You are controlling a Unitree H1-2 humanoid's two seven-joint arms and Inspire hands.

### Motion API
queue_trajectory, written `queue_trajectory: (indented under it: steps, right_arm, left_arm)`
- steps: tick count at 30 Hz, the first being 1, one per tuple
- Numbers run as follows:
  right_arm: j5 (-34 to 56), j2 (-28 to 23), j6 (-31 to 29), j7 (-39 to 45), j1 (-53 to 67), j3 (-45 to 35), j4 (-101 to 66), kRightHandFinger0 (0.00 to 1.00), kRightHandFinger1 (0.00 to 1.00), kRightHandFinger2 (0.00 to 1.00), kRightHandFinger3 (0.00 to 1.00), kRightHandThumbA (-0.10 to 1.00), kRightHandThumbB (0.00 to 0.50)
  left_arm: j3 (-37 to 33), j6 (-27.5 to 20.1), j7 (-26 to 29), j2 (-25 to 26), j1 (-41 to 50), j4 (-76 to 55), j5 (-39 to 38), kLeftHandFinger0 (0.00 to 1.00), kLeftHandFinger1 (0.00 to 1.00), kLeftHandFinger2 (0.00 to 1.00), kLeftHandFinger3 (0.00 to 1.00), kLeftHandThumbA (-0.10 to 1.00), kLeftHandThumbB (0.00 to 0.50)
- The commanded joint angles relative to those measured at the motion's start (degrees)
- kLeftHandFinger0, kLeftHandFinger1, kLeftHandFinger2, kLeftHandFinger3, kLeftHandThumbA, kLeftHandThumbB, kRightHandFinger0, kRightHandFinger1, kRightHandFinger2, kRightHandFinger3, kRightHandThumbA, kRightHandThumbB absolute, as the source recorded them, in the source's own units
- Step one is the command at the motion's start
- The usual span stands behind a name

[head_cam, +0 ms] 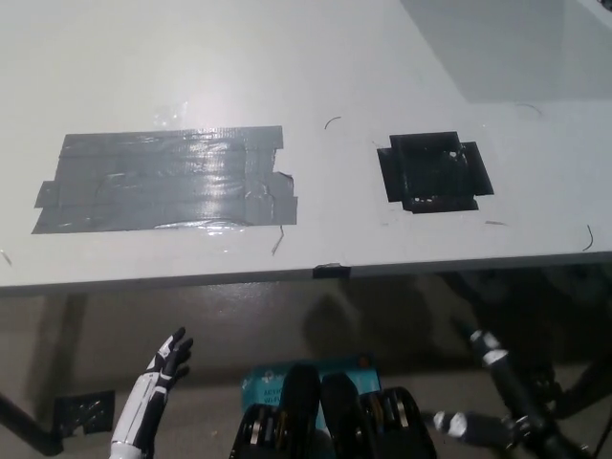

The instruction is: A person hands a black t-shirt to the robot and rhe robot picks it up with its right hand and places it on the black spot on the desk infron tof it

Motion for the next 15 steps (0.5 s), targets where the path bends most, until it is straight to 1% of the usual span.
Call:
queue_trajectory:
  steps: [1, 2, 3, 4, 5, 6, 7, 8, 9, 10, 13, 15]
  right_arm:
    - [3.55, -2.45, -3.10, -1.42, -4.05, -5.91, -13.73, 1.00, 1.00, 1.00, 1.00, 0.90, 0.311]
    - [3.31, -2.68, -2.39, -1.08, -4.87, -6.48, -15.43, 1.00, 1.00, 1.00, 1.00, 0.90, 0.319]
    - [2.99, -3.29, -1.57, -0.79, -6.14, -6.95, -16.92, 1.00, 1.00, 1.00, 1.00, 0.93, 0.342]
    - [2.37, -3.83, -1.13, -0.55, -7.47, -7.46, -18.19, 1.00, 1.00, 1.00, 1.00, 0.99, 0.360]
    - [0.55, -4.90, -0.12, -0.34, -10.59, -7.98, -20.11, 1.00, 1.00, 1.00, 1.00, 1.00, 0.352]
    - [0.09, -5.16, 0.22, -0.23, -11.37, -8.15, -20.65, 1.00, 1.00, 1.00, 1.00, 1.00, 0.352]
    - [-0.95, -5.78, 3.63, 0.49, -14.35, -8.32, -22.14, 1.00, 1.00, 1.00, 1.00, 1.00, 0.370]
    - [-1.80, -6.13, 6.34, 0.99, -16.42, -8.38, -23.16, 1.00, 1.00, 1.00, 1.00, 1.00, 0.370]
    - [-2.19, -6.27, 7.38, 1.21, -17.49, -8.30, -23.30, 1.00, 1.00, 1.00, 1.00, 1.00, 0.359]
    - [-2.77, -6.59, 9.26, 1.72, -20.23, -7.97, -22.94, 1.00, 1.00, 1.00, 1.00, 1.00, 0.362]
    - [-4.72, -7.15, 12.41, 2.47, -25.58, -6.60, -20.81, 1.00, 1.00, 1.00, 1.00, 1.00, 0.395]
    - [-4.91, -7.06, 13.07, 2.63, -26.92, -6.21, -20.10, 1.00, 1.00, 1.00, 1.00, 1.00, 0.399]
  left_arm:
    - [0.00, -2.04, -0.41, 1.22, -0.59, -1.51, 0.94, 0.99, 1.00, 1.00, 1.00, 1.00, 0.450]
    - [-0.04, -2.06, -0.48, 1.25, -0.39, -1.57, 0.99, 0.99, 1.00, 1.00, 1.00, 1.00, 0.451]
    - [-0.03, -1.85, -0.51, 1.20, -0.38, -1.56, 0.93, 1.00, 1.00, 1.00, 1.00, 1.00, 0.457]
    - [-0.05, -1.60, -0.51, 1.16, -0.33, -1.62, 0.96, 1.00, 1.00, 1.00, 1.00, 1.00, 0.468]
    - [-0.13, -1.66, -0.46, 1.19, -0.24, -1.67, 1.22, 1.00, 1.00, 1.00, 1.00, 1.00, 0.477]
    - [-0.17, -1.70, -0.45, 1.19, -0.21, -1.67, 1.30, 1.00, 1.00, 1.00, 1.00, 1.00, 0.477]
    - [-0.23, -1.62, -0.26, 1.16, -0.11, -1.89, 1.68, 1.00, 1.00, 1.00, 1.00, 1.00, 0.484]
    - [-0.26, -1.60, -0.12, 1.12, -0.06, -2.01, 1.91, 1.00, 1.00, 1.00, 1.00, 1.00, 0.485]
    - [-0.22, -1.61, -0.07, 1.10, -0.03, -2.02, 1.91, 1.00, 1.00, 1.00, 1.00, 1.00, 0.496]
    - [-0.29, -1.65, 0.09, 1.17, 0.12, -2.15, 2.36, 1.00, 1.00, 1.00, 1.00, 1.00, 0.500]
    - [-0.37, -2.54, 0.39, 1.47, 0.31, -1.69, 3.28, 1.00, 1.00, 1.00, 1.00, 1.00, 0.500]
    - [-0.31, -2.78, 0.40, 1.55, 0.38, -1.62, 3.40, 1.00, 1.00, 1.00, 1.00, 1.00, 0.500]
